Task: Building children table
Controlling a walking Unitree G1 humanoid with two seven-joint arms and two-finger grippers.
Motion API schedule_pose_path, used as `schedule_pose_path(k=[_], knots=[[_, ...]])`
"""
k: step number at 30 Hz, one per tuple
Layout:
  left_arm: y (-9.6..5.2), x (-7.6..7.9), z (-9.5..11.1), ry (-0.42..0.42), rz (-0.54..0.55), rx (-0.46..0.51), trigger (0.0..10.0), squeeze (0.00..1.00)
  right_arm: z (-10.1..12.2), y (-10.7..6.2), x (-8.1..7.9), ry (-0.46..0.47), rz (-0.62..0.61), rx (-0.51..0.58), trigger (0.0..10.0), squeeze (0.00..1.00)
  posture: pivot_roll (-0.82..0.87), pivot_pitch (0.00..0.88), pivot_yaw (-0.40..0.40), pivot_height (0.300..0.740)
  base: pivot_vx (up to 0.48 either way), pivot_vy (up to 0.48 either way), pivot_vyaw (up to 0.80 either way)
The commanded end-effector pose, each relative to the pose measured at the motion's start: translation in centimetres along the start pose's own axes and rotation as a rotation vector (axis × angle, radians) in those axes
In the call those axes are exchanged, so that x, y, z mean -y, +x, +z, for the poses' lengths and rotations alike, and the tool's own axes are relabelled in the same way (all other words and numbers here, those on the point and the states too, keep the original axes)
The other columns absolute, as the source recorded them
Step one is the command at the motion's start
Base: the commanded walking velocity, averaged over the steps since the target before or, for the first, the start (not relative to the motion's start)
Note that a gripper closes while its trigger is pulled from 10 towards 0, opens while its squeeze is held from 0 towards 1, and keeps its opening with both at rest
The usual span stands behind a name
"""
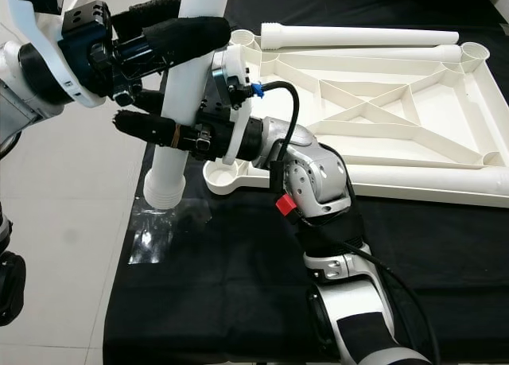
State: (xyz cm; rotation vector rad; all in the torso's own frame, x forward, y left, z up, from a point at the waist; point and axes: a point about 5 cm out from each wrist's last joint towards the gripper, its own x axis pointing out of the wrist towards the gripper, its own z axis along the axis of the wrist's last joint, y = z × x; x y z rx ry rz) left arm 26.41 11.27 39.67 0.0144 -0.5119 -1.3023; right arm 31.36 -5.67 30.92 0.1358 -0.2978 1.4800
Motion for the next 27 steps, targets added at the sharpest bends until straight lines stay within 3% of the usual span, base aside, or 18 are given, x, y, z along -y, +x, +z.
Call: schedule_pose_path(k=[1,2,3,6,8,11,13,14,15,16,18,20,23,24,25,27], knots=[[0.8,1.6,0.4,-0.012,-0.117,0.013,0.7,0.00,0.2,-0.7,0.7,-0.008,-0.100,0.024,0.0,0.00,0.08,0.274,0.031,0.740,0.000,0.000,0.00],[0.8,1.6,0.4,-0.012,-0.117,0.013,0.7,0.00,0.2,-0.7,0.7,-0.008,-0.100,0.024,0.0,0.00,0.08,0.274,0.031,0.740,0.000,0.000,0.00],[0.6,1.4,0.5,-0.017,-0.093,0.014,10.0,1.00,0.1,-0.9,0.9,-0.032,-0.124,0.006,0.0,0.00,0.08,0.273,0.030,0.740,0.000,0.000,0.00],[0.3,1.2,0.7,-0.032,-0.082,0.024,10.0,1.00,0.0,-1.1,1.3,-0.068,-0.162,-0.031,0.0,0.00,0.07,0.273,0.029,0.740,0.000,0.000,0.00],[-0.5,0.2,2.3,-0.068,-0.045,0.096,10.0,1.00,-0.5,-1.9,2.4,-0.159,-0.275,-0.129,0.0,0.00,0.07,0.272,0.026,0.740,0.000,0.000,0.00],[-1.1,-0.1,3.4,-0.078,-0.039,0.134,10.0,1.00,-0.6,-2.3,3.0,-0.202,-0.328,-0.169,0.0,0.00,0.07,0.271,0.022,0.740,0.000,0.000,0.00],[-2.5,-0.3,5.5,-0.075,-0.030,0.187,10.0,1.00,-0.6,-3.0,3.8,-0.229,-0.402,-0.189,0.0,0.00,0.07,0.270,0.020,0.740,0.000,0.000,0.00],[-2.5,-0.3,5.5,-0.075,-0.030,0.187,10.0,1.00,-0.6,-3.0,3.8,-0.229,-0.402,-0.189,0.0,0.00,0.07,0.270,0.020,0.740,0.000,0.000,0.00],[-3.8,-0.2,6.7,-0.061,-0.006,0.212,10.0,1.00,-0.3,-3.5,4.4,-0.235,-0.456,-0.181,0.0,0.00,0.08,0.271,0.019,0.740,0.000,0.000,0.00],[-3.8,-0.2,6.7,-0.061,-0.006,0.212,10.0,1.00,-0.3,-3.5,4.4,-0.235,-0.456,-0.181,0.0,0.00,0.08,0.271,0.019,0.740,0.000,0.000,0.00],[-5.7,0.2,7.8,-0.039,0.051,0.225,10.0,1.00,0.3,-4.4,5.1,-0.244,-0.533,-0.164,0.0,0.00,0.09,0.269,0.016,0.740,0.000,0.000,0.00],[-5.7,0.2,7.8,-0.039,0.051,0.225,10.0,1.00,0.3,-4.4,5.1,-0.244,-0.533,-0.164,0.0,0.00,0.09,0.269,0.016,0.740,0.000,0.000,0.00],[-7.1,0.6,7.0,-0.026,0.155,0.146,10.0,1.00,0.8,-5.1,5.5,-0.238,-0.574,-0.131,0.0,0.00,0.10,0.262,0.011,0.740,0.000,0.000,0.00],[-7.9,1.0,5.6,-0.031,0.218,0.082,10.0,0.70,1.1,-5.3,5.6,-0.225,-0.583,-0.107,4.7,0.00,0.10,0.258,0.011,0.740,0.000,0.000,0.00],[-8.8,1.6,3.4,-0.040,0.291,-0.022,10.0,0.00,1.3,-5.4,5.6,-0.211,-0.585,-0.077,10.0,0.00,0.10,0.253,0.008,0.740,0.000,0.000,0.00],[-10.0,2.8,-0.5,-0.116,0.396,-0.121,10.0,0.00,1.5,-5.4,5.6,-0.190,-0.585,-0.044,10.0,0.00,0.10,0.245,0.007,0.740,0.000,0.000,0.00]])
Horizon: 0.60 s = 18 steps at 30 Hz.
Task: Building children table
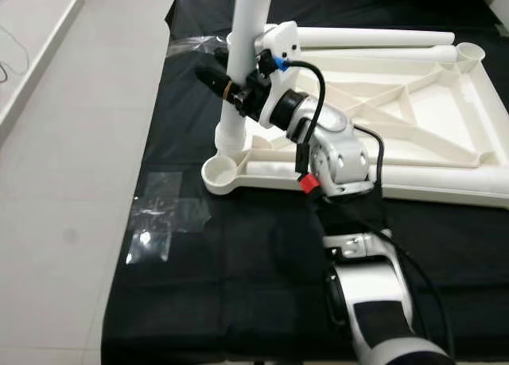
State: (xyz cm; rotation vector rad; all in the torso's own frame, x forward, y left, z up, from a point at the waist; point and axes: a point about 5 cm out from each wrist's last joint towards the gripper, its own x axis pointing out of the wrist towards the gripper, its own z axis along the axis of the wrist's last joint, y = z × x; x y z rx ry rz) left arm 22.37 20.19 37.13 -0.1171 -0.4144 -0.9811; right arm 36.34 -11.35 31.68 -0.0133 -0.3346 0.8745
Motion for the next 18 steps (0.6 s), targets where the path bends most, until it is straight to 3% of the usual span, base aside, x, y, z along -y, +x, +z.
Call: schedule_pose_path(k=[1,2,3,4,6,7,11,12,15,18], knots=[[-0.4,0.6,-2.3,-0.020,0.054,-0.093,10.0,0.00,-0.2,-0.3,0.2,0.040,-0.012,0.012,10.0,0.00,0.10,0.245,0.007,0.740,0.000,0.000,0.00],[-0.8,0.8,-3.9,-0.046,0.103,-0.139,10.0,0.00,-0.2,-0.3,0.2,0.039,-0.014,0.015,10.0,0.00,0.10,0.245,0.007,0.740,0.000,0.000,0.00],[-0.8,0.8,-3.9,-0.046,0.103,-0.139,10.0,0.00,-0.2,-0.3,0.2,0.039,-0.014,0.015,10.0,0.00,0.10,0.245,0.007,0.740,0.000,0.000,0.00],[-1.2,1.6,-6.3,-0.095,0.146,-0.188,10.0,0.00,-0.2,-0.3,0.2,0.038,-0.012,0.015,10.0,0.00,0.11,0.235,0.004,0.740,0.000,0.000,0.00],[-1.9,4.5,-10.9,-0.178,0.192,-0.314,10.0,0.00,-0.1,-0.1,0.1,0.034,0.011,0.015,10.0,0.00,0.11,0.234,0.002,0.740,0.000,0.000,0.00],[-1.9,5.4,-11.6,-0.184,0.169,-0.332,10.0,0.00,0.0,0.0,0.0,0.039,0.027,0.017,10.0,0.00,0.11,0.241,-0.006,0.740,0.000,0.000,0.00],[-1.9,6.7,-12.3,-0.203,0.150,-0.339,10.0,0.00,0.2,0.2,-0.1,0.034,0.055,0.018,10.0,0.00,0.11,0.245,-0.010,0.740,0.000,0.000,0.00],[-2.1,7.7,-12.6,-0.221,0.152,-0.339,10.0,0.00,0.5,0.4,-0.2,0.034,0.090,0.028,10.0,0.00,0.12,0.249,-0.010,0.740,0.000,0.000,0.00],[-2.2,8.0,-12.7,-0.224,0.152,-0.344,10.0,0.00,0.7,0.5,-0.2,0.036,0.099,0.033,10.0,0.00,0.12,0.249,-0.010,0.740,0.000,0.000,0.00],[-2.8,9.3,-14.0,-0.220,0.164,-0.416,10.0,0.00,1.0,0.7,-0.5,0.023,0.154,0.036,10.0,0.00,0.12,0.256,-0.012,0.740,0.000,0.000,0.00]])
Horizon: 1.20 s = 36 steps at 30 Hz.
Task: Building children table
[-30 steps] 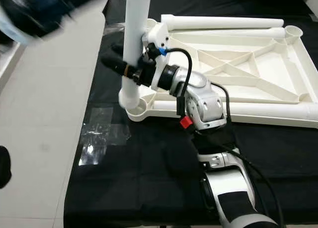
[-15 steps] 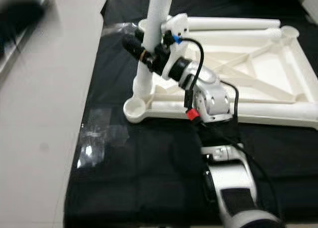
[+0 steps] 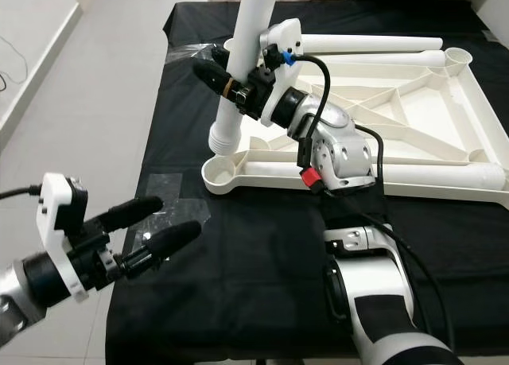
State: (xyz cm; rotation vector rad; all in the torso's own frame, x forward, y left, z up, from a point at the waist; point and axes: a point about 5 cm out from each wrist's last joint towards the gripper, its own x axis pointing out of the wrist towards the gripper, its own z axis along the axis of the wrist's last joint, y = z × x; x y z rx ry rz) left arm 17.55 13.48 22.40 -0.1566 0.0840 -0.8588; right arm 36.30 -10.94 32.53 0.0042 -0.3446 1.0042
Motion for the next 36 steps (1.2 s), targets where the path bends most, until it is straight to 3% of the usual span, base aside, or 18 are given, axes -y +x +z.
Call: schedule_pose_path(k=[1,3,8,11,16,22,27,30,36], knots=[[-0.1,0.7,-0.9,0.017,0.014,-0.042,10.0,0.00,0.3,0.4,-0.5,-0.016,0.065,0.013,10.0,0.00,0.12,0.259,-0.013,0.740,0.000,0.000,0.00],[-0.3,1.5,-2.5,0.032,0.059,-0.093,10.0,0.00,0.3,0.6,-1.1,-0.033,0.145,0.001,10.0,0.00,0.12,0.268,-0.014,0.740,0.000,0.000,0.00],[-0.8,1.7,-4.6,0.084,0.174,-0.136,10.0,0.00,-0.3,0.7,-2.2,-0.069,0.257,-0.046,10.0,0.00,0.12,0.278,-0.016,0.740,0.000,0.000,0.00],[-1.0,1.8,-5.4,0.200,0.244,-0.143,10.0,0.00,-0.9,0.9,-2.8,-0.101,0.320,-0.078,10.0,0.00,0.12,0.289,-0.018,0.740,0.000,0.000,0.00],[-1.0,2.7,-6.0,0.229,0.263,-0.098,10.0,0.00,-1.2,0.9,-2.9,-0.124,0.383,-0.112,10.0,0.00,0.12,0.305,-0.017,0.740,0.000,0.000,0.00],[-1.1,2.9,-6.3,0.253,0.274,-0.084,10.0,0.00,-1.2,0.8,-2.9,-0.128,0.395,-0.115,10.0,0.00,0.12,0.305,-0.017,0.740,0.000,0.000,0.00],[-1.0,2.5,-6.4,0.285,0.286,-0.072,10.0,0.00,-1.6,0.8,-2.7,-0.173,0.423,-0.186,10.0,0.00,0.12,0.316,-0.013,0.740,0.000,0.000,0.00],[-0.8,2.1,-6.3,0.320,0.289,-0.043,10.0,0.00,-1.4,1.5,-3.1,-0.105,0.506,-0.187,10.0,0.00,0.12,0.323,-0.018,0.740,0.000,0.000,0.00],[-0.6,2.0,-6.1,0.329,0.298,-0.018,10.0,0.00,-0.8,1.5,-3.5,-0.091,0.605,-0.139,10.0,0.00,0.12,0.329,-0.018,0.740,0.000,0.000,0.00]])
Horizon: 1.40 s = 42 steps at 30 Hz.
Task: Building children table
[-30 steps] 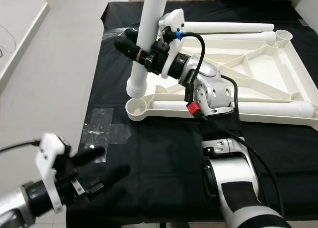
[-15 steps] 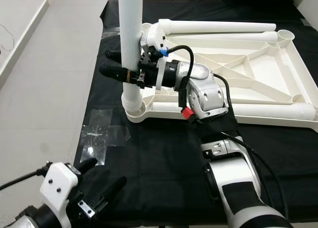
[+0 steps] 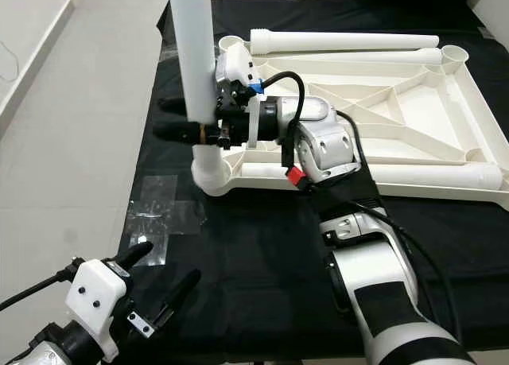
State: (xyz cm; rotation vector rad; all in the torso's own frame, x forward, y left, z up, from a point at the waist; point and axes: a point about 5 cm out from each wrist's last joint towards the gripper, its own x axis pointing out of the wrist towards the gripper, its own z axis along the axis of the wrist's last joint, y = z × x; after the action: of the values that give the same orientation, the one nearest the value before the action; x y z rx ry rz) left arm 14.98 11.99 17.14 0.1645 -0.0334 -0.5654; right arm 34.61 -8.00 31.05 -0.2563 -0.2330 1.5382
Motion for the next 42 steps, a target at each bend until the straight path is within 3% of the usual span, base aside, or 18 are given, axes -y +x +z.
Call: schedule_pose_path(k=[1,11,18,27,32,42], knots=[[-0.1,0.2,-0.4,0.005,-0.004,-0.014,10.0,0.00,0.4,0.4,0.0,-0.025,0.055,0.015,10.0,0.00,0.12,0.331,-0.017,0.740,0.000,0.000,0.00],[-0.1,0.4,-0.1,0.014,-0.006,0.009,10.0,0.00,0.4,0.4,0.8,-0.050,0.111,0.041,10.0,0.00,0.13,0.350,-0.020,0.740,0.000,0.000,0.00],[-0.3,0.5,0.2,0.012,0.000,0.017,10.0,0.00,1.0,-1.6,2.8,-0.095,-0.008,-0.059,10.0,0.00,0.16,0.382,-0.011,0.740,0.000,0.000,0.00],[-0.5,0.8,0.3,0.003,-0.002,0.014,10.0,0.00,2.1,-3.5,2.7,-0.056,0.092,-0.073,10.0,0.00,0.15,0.399,-0.012,0.740,0.000,0.000,0.00],[-0.5,0.9,0.3,-0.002,-0.003,0.015,10.0,0.00,2.2,-3.1,2.4,-0.057,0.141,-0.056,10.0,0.00,0.15,0.398,-0.012,0.740,0.000,0.000,0.00],[-0.2,1.1,0.3,-0.007,-0.008,0.022,10.0,0.00,0.8,-0.5,1.6,-0.071,0.222,-0.044,10.0,0.00,0.14,0.382,-0.014,0.740,0.000,0.000,0.00]])
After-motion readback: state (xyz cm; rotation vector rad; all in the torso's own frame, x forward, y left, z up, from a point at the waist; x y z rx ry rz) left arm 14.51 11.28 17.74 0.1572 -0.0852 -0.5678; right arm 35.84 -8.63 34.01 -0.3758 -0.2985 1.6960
